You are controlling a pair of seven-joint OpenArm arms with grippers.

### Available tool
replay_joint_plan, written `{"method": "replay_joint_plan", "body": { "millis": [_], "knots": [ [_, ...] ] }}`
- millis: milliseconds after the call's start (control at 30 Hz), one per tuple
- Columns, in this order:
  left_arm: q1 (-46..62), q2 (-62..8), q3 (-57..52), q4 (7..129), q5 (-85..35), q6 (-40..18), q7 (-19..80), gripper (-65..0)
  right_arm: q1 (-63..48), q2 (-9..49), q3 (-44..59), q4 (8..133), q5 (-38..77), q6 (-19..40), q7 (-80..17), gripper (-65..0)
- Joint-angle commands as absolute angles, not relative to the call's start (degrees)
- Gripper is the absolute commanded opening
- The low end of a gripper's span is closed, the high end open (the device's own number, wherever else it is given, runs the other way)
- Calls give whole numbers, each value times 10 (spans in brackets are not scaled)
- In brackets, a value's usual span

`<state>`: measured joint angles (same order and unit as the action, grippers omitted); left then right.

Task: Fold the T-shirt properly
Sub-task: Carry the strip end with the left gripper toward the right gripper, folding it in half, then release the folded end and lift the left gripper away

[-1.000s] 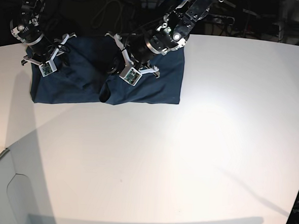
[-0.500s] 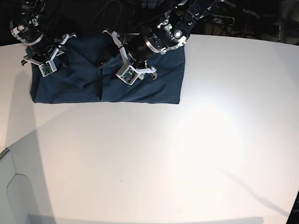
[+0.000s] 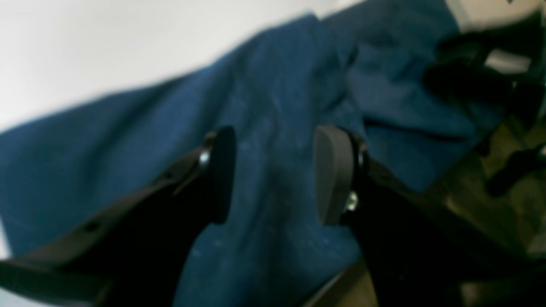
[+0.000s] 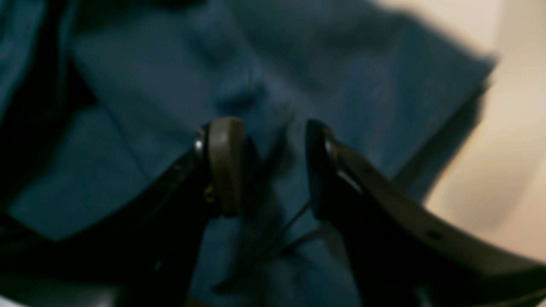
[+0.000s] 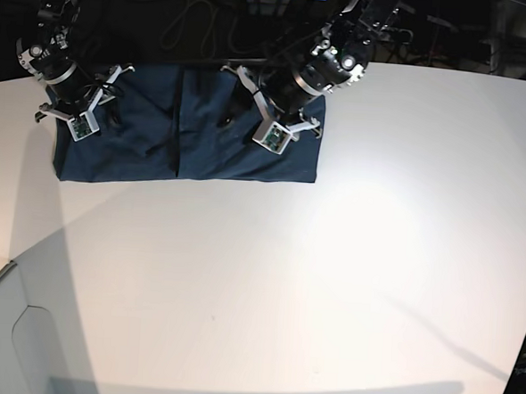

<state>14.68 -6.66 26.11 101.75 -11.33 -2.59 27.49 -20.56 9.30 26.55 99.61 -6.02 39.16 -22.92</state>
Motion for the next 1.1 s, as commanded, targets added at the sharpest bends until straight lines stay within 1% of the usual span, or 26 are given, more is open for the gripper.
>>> {"method": "replay_joint_plan", "body": {
  "millis": [0,67,200,267,367,467,600,800,900,967,1067],
  "knots": [
    [143,-65,270,1018,-118,-28,263,-368,-207,96,277,1018,-51,400,-214,-377],
    [139,-65,293,1003,-118,-28,262,-368,-209,83,305,1038,-50,400,-214,-311],
    [130,-65,317,988,-118,-28,260,-368,-204,65,344,1034,-50,400,-215,-173],
    [128,-65,320,984,-118,-28,260,-368,-198,65,352,1015,-50,400,-215,-122],
    [128,-67,316,990,-118,-28,260,-368,-180,65,364,973,-51,400,-215,-83],
    [128,-72,313,1010,-118,-25,261,-368,-157,65,387,928,-51,400,-215,-76],
    [138,-93,270,1046,-118,-24,262,-368,-144,83,397,882,-51,400,-215,-75],
    [175,-89,130,1106,-118,-28,263,-368,-144,95,397,838,-50,400,-214,-76],
    [180,-87,53,1112,-124,-28,263,-368,-143,96,397,822,-50,400,-214,-80],
    [178,-87,6,1108,-147,-28,263,-368,-143,96,394,812,-50,400,-214,-83],
    [179,-89,-63,1087,-199,-28,263,-368,-143,99,362,796,-50,400,-214,-141]
  ]
}}
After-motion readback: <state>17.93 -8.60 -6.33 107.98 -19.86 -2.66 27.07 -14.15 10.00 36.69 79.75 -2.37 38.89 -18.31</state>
